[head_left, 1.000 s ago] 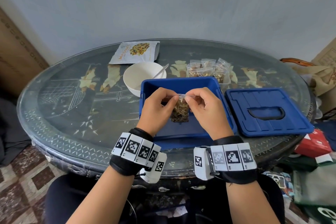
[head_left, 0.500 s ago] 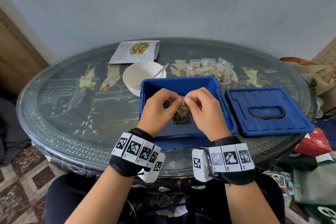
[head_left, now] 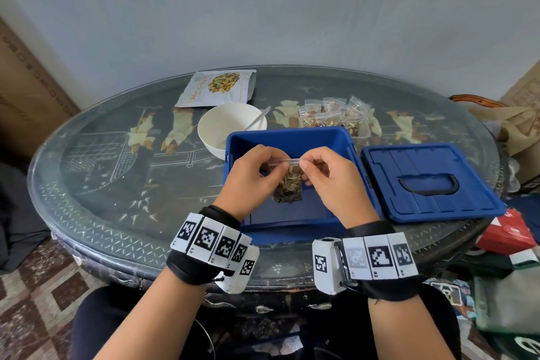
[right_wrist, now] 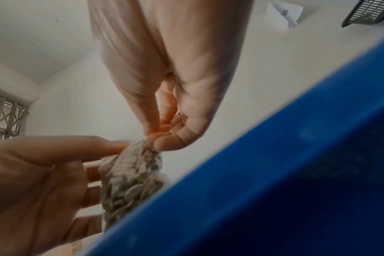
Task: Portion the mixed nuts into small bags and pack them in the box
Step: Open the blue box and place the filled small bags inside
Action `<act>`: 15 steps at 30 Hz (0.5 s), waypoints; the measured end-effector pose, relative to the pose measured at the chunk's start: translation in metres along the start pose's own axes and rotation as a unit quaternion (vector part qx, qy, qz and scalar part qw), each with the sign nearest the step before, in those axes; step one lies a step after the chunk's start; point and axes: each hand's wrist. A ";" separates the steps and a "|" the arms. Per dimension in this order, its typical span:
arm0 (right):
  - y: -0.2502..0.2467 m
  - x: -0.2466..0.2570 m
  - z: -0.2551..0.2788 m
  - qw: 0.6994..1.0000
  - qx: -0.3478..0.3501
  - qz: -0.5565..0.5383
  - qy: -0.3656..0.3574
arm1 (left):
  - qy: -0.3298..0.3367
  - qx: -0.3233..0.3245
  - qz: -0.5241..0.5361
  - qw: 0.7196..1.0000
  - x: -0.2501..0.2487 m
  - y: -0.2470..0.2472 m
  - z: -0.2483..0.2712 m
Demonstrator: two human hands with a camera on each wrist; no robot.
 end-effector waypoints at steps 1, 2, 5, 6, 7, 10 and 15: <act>0.000 0.000 0.000 1.000 -0.002 -0.003 -0.001 | 0.008 -0.001 -0.005 1.000 0.000 0.000 0.000; 0.001 0.000 0.001 1.000 -0.004 -0.005 -0.004 | 0.014 -0.004 -0.007 1.000 0.000 -0.001 0.000; 0.000 0.000 0.001 1.000 0.000 0.001 -0.020 | 0.026 -0.009 -0.003 1.000 -0.001 -0.002 -0.001; 0.000 0.000 0.001 1.000 0.003 0.009 -0.027 | 0.032 -0.011 -0.005 0.999 0.000 -0.001 -0.001; 0.001 0.000 0.001 0.999 0.006 0.018 -0.033 | 0.042 -0.013 -0.011 0.999 0.000 -0.001 -0.002; 0.002 -0.002 0.002 0.998 0.009 0.047 -0.051 | 0.079 -0.016 -0.040 0.996 0.002 0.002 -0.004; 0.000 -0.003 -0.001 0.995 0.006 0.074 -0.059 | 0.126 0.011 -0.089 0.988 0.001 0.003 -0.009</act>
Point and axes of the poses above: each hand's wrist, its own z-axis away from the middle knuckle, its own y-axis out of the palm, x = y × z, and after that the axes turned 5 degrees about -x, right-handed
